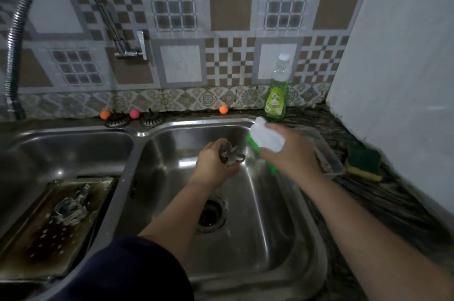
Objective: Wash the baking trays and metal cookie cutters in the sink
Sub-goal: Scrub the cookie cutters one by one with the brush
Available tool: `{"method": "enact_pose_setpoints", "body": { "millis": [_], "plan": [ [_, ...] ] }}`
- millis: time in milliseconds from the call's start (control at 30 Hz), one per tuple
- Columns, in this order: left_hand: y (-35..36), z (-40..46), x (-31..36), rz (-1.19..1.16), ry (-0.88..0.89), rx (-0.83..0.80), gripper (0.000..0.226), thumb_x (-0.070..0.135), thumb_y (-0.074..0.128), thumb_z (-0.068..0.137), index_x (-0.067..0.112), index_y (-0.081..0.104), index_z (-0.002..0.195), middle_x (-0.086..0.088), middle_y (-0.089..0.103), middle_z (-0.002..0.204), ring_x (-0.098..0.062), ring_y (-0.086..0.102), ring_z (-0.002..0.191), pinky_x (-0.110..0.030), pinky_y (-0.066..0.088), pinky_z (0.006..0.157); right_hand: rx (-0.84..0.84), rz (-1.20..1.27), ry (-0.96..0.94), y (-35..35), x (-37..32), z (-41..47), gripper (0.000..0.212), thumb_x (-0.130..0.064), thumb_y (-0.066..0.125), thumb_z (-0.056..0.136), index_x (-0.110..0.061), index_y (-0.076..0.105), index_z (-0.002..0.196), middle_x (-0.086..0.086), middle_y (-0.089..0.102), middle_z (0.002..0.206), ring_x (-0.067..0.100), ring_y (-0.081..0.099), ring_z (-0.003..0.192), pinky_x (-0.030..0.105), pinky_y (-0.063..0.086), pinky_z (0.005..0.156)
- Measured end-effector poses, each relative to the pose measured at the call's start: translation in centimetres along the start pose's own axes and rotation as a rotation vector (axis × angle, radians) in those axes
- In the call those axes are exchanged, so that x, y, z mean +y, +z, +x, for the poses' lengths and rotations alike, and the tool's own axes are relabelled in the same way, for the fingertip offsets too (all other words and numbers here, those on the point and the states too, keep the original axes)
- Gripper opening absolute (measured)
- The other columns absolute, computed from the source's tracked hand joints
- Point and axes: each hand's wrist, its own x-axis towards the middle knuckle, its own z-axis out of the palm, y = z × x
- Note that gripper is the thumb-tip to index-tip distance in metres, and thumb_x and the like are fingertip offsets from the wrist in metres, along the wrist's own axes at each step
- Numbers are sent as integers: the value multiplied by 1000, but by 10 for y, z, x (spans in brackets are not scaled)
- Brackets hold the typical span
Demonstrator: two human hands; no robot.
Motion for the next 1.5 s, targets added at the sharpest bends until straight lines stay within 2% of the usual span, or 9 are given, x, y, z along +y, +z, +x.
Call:
{"method": "enact_pose_setpoints", "body": {
  "millis": [167,333,533,800,933,1067,1300,1400,1500],
  "plan": [
    [-8,-7,11,111,-36,-89,45,23,82,62,12,64,101,-5,67,96,-21,63,86,-30,51,73,-20,13,-162,40,-19,-13,62,-34,71,74,-35,53,133,0,59,126,19,56,110,30,50,84],
    [-42,-16,-4,80,-185,-18,45,29,82,62,23,65,103,2,69,89,-15,66,83,-30,55,76,-104,13,-199,46,-29,-29,61,-30,72,78,-35,51,136,-4,62,119,14,57,104,19,41,74],
    [-63,-35,-6,91,-160,-58,36,25,77,62,15,64,94,-3,67,88,-22,66,82,-35,55,73,-96,50,-172,68,-59,-21,62,-32,72,75,-36,52,134,0,63,119,19,58,108,30,49,83],
    [-115,-48,-42,148,-147,-36,40,30,79,64,20,62,99,6,59,92,-10,56,79,-21,41,66,-134,-85,-222,92,-91,-53,62,-31,72,73,-40,53,132,2,64,115,25,57,105,30,47,85],
    [-120,-50,-51,38,-136,27,15,21,70,78,23,69,93,3,69,90,-13,63,81,-22,47,68,-29,39,-19,97,-112,-45,59,-29,72,78,-35,53,134,-3,61,117,21,57,108,31,48,87],
    [-122,-47,-64,-181,-197,46,39,5,64,85,6,61,124,-9,70,105,-9,60,86,-2,37,70,36,350,221,99,-104,-65,51,-28,73,79,-33,58,128,-6,60,122,11,58,99,27,49,78],
    [-98,-54,-61,-445,-352,114,12,8,61,89,10,69,99,1,65,88,-8,59,77,-2,40,61,5,697,426,113,-101,-112,37,-16,71,84,-32,62,116,-14,55,102,-2,55,84,15,47,60],
    [-92,-53,-55,-641,-453,189,11,7,57,92,15,65,92,-2,66,88,-14,66,84,-25,53,80,39,777,497,113,-101,-114,40,-19,72,83,-28,63,120,-9,58,113,4,57,92,20,47,70],
    [-87,-55,-42,-786,-505,194,15,7,52,96,14,64,98,-2,63,87,-7,61,70,-8,46,57,57,826,548,115,-97,-113,41,-24,75,79,-34,65,118,-5,56,130,14,56,111,29,44,85]
  ]
}}
